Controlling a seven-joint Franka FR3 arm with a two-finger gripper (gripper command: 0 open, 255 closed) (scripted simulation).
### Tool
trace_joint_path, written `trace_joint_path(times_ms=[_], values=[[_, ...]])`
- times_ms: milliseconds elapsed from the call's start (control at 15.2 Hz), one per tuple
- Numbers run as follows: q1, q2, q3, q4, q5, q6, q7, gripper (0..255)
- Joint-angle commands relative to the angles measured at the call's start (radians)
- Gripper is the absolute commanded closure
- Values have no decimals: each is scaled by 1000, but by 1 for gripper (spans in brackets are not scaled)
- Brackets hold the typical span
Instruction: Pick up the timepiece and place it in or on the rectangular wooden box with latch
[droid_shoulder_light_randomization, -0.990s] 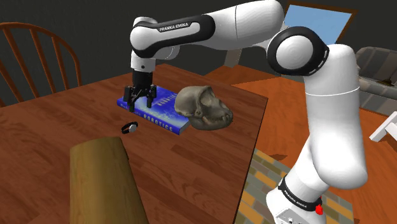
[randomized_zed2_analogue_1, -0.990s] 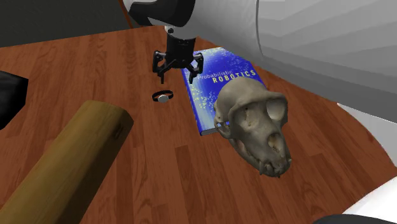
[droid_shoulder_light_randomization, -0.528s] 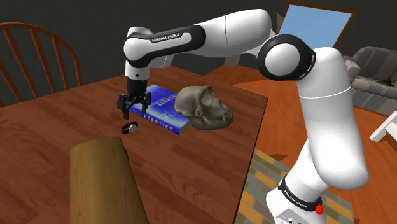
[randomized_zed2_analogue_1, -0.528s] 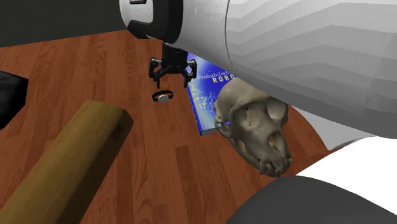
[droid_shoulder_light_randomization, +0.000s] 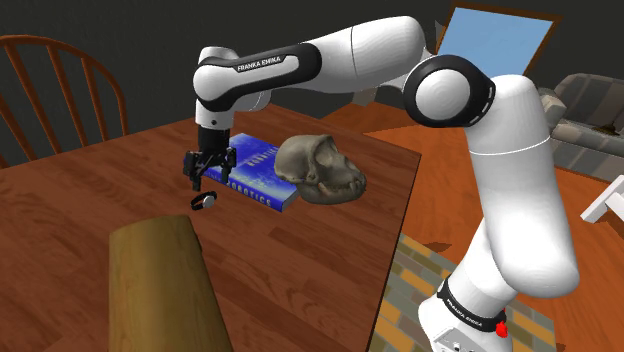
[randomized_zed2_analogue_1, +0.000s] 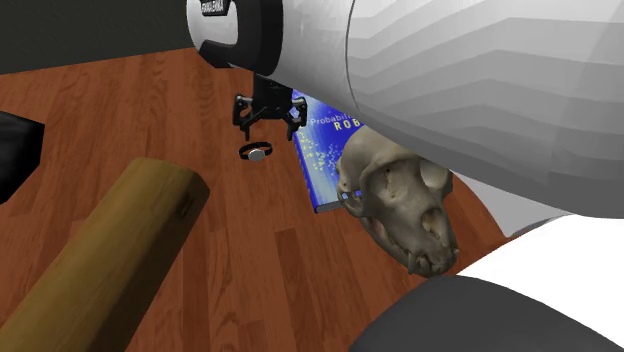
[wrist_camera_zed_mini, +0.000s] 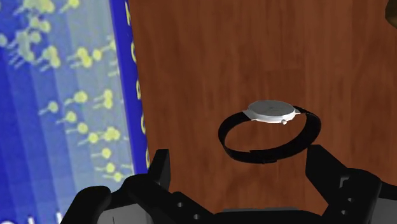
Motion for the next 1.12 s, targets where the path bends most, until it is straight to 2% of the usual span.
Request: trace_joint_path(times_ms=[0,66,660,726,858,924,1056], values=[[-2,4,-2,-11,-1,1,-1,0],[-3,10,-3,-1,-1,-4,-1,255],[-2,6,-2,-2,-1,-5,1,255],[-2,6,-2,-2,-1,-5,1,0],[74,-170,-39,-267,-37,238,192,0],[126,-237,-63,-369,-80,343,315,0],[253,-332,-128,-520,-238,510,631,0]])
